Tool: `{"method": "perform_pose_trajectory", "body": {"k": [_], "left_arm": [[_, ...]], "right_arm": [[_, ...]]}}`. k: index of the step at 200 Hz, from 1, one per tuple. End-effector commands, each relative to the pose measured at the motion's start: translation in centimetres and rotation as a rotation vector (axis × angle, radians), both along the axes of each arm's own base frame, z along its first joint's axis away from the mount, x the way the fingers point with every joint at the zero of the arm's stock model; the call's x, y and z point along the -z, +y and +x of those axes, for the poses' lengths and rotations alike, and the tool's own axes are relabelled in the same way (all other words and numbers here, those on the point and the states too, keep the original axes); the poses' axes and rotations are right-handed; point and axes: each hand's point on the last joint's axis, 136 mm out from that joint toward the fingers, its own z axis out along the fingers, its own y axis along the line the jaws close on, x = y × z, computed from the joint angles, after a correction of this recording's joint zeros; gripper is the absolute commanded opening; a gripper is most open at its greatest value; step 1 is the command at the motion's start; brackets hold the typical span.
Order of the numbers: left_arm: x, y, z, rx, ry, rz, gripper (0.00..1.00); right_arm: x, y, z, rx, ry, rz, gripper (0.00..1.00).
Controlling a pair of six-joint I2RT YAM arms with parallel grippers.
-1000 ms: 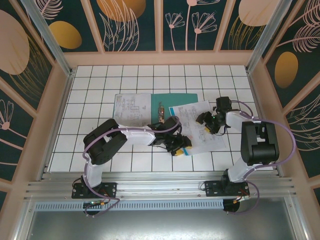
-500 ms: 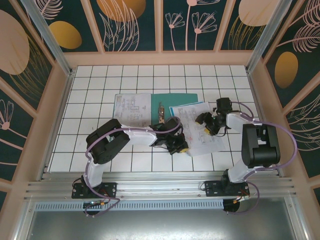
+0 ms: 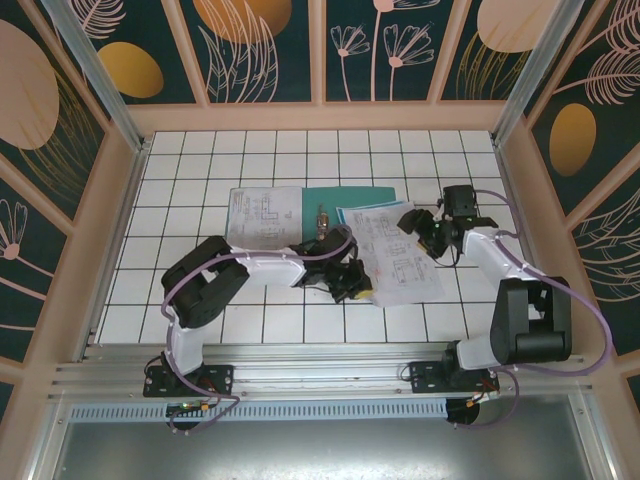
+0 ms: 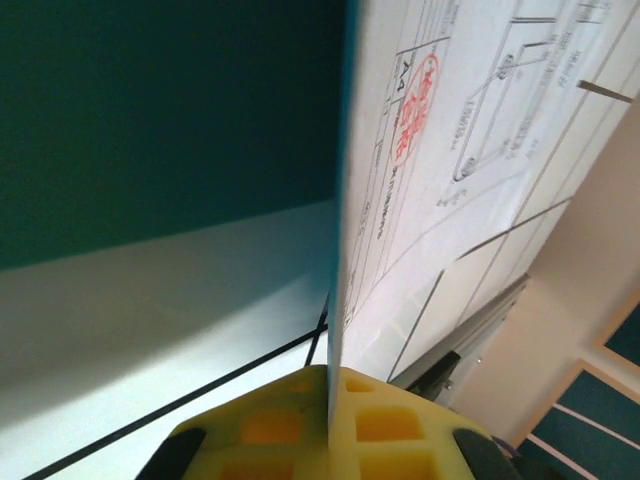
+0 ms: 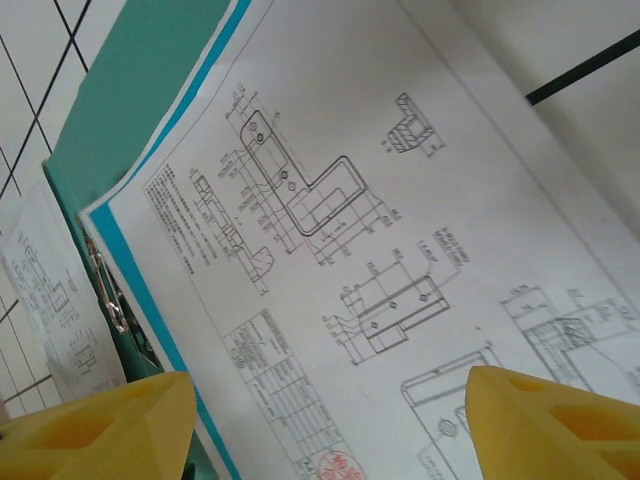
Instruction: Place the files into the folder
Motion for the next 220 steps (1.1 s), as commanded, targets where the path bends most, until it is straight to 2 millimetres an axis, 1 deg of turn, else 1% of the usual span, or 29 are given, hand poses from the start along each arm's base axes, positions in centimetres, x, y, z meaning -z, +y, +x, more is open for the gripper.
{"method": "perform_pose_trajectory", "body": {"k": [1, 20, 54, 108, 140, 189, 220], "left_arm": [[-1.3, 1.0, 0.1, 0.061, 0.0, -0.052, 0.0], [-1.5, 1.5, 0.7, 0.082, 0.004, -0.077, 0.0], [-1.7, 2.3, 1.5, 0.116, 0.007, -0.102, 0.0], [-0.9, 4.0, 2.6, 0.137, 0.025, -0.098, 0.0], [-0.3, 5.0, 3.5, 0.121, 0.031, -0.082, 0.0], [0.1, 5.3, 4.3, 0.134, 0.037, -0.089, 0.0], [0.3, 5.3, 4.7, 0.15, 0.036, -0.097, 0.0]], "right_arm": [[0.3, -1.2, -0.6, 0.054, 0.017, -0.024, 0.72], [0.2, -1.2, -0.5, 0.064, 0.011, -0.012, 0.72], [0.5, -0.6, -0.1, 0.064, 0.013, 0.027, 0.71], [0.0, 0.7, 0.9, 0.047, -0.004, 0.035, 0.71], [0.1, 2.0, 1.2, 0.022, -0.002, 0.044, 0.71], [0.1, 4.0, 1.6, -0.015, 0.001, 0.05, 0.71], [0.2, 4.5, 1.7, -0.028, 0.003, 0.048, 0.71]]}}
